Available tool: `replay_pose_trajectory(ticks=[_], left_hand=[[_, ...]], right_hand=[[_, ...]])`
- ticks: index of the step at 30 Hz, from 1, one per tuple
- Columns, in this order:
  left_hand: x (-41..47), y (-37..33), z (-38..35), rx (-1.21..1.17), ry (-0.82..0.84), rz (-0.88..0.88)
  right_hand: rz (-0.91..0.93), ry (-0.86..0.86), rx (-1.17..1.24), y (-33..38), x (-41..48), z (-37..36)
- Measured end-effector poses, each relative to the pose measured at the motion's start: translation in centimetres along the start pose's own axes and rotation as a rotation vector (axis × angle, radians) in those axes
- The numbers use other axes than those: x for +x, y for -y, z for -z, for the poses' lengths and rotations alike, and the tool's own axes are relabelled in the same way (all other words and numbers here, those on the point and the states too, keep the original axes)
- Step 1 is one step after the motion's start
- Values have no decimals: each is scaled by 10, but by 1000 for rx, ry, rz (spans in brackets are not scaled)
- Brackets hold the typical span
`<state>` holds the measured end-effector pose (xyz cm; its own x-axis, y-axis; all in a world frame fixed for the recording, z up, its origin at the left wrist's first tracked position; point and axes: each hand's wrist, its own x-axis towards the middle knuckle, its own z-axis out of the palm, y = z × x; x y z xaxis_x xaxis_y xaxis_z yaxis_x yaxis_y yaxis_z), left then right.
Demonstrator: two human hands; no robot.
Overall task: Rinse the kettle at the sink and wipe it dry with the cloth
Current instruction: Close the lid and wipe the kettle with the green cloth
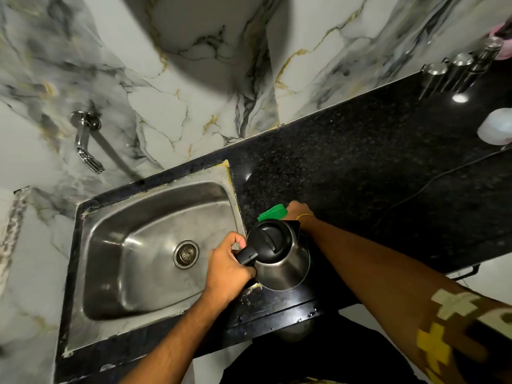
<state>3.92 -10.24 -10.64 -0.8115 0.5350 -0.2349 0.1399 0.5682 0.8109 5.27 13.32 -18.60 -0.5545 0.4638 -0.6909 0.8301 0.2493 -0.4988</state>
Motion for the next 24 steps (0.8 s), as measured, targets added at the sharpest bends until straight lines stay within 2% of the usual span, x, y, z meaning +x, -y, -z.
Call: replay_pose_trajectory(ticks=[3,5,8,12,18,21,24], left_hand=[[5,3,4,14,8,-15],[10,2,7,46,18,-44],[22,-2,11,54,49,-69],[44,-8,5,49,70,-88],[82,-24,-9,17,68,-151],[96,-27,-16,43,54,-170],[108,-28,-24,38,62,-187]], right_hand=[[-25,18,74,-5,3,-4],[54,18,136,-11,0,0],[160,-25,356,-21,-6,12],[210,-286,489,-40,-21,31],[334,-717,876,-67,-68,13],[500,-936,795,-70,-92,-16],[640,-977,588,-64,-99,-46]])
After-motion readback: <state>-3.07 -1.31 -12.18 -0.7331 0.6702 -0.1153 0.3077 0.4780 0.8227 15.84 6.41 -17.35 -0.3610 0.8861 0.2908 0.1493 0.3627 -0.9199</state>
